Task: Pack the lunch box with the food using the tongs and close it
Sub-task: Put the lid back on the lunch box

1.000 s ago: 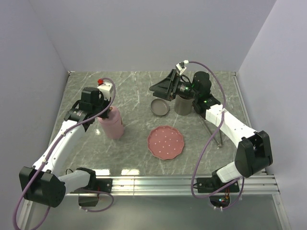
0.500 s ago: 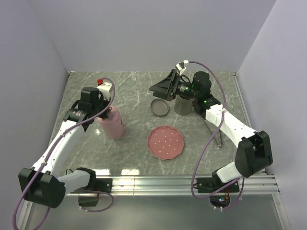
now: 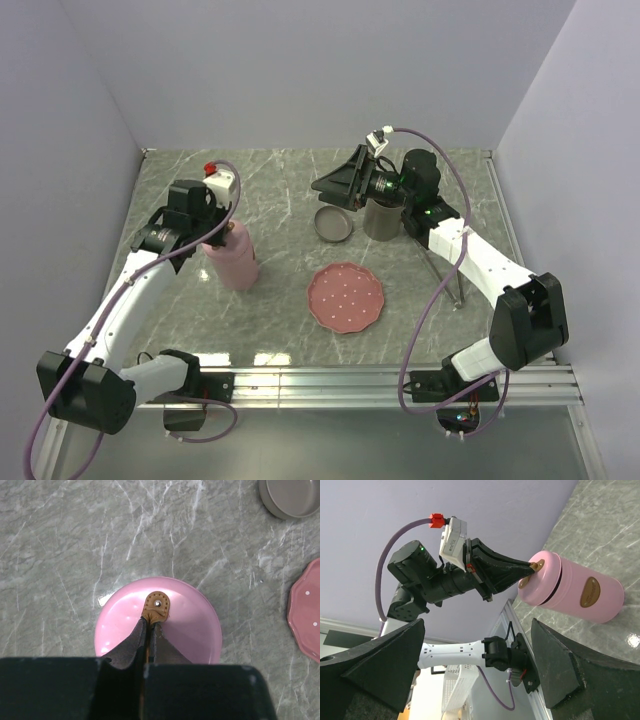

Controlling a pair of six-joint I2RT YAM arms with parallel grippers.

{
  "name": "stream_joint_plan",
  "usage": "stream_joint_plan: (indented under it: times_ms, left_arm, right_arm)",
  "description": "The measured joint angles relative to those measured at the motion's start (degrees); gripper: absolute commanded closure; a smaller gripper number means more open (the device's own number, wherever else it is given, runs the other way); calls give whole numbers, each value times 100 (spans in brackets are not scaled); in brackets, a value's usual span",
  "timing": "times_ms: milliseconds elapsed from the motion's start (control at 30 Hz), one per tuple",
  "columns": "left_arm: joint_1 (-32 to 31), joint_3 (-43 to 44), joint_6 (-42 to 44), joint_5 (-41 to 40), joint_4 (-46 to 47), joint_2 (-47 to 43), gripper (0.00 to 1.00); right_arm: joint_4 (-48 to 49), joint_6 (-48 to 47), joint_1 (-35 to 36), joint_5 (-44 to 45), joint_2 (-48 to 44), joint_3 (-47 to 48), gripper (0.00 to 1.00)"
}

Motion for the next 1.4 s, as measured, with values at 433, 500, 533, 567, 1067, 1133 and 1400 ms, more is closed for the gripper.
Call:
stream_joint_plan:
  times_ms: [433, 500, 533, 567, 1067, 1133, 1400]
  left_arm:
    - [-96, -76, -4, -39, 83, 39, 100]
    - [-101, -118, -9, -39, 146, 74, 100]
    - [-103, -149, -13, -37, 170, 90, 100]
    - [-107, -179, -13, -42, 195, 101, 100]
    - [-109, -501, -31, -66, 487, 0, 100]
    - [-109, -601, -26, -46, 586, -79, 100]
    - [-109, -780, 31, 72, 623, -304, 100]
  right_arm:
    - [2, -2, 0, -7, 0, -96, 6]
    - [4, 0, 0, -7, 0, -96, 6]
    - [7, -2, 0, -9, 0, -96, 6]
    - [7, -2, 0, -9, 0, -96, 7]
    - [-9, -46, 0, -7, 0, -170, 6]
    - [-9, -68, 0, -7, 0, -170, 6]
    - [-46, -197, 0, -7, 0, -170, 6]
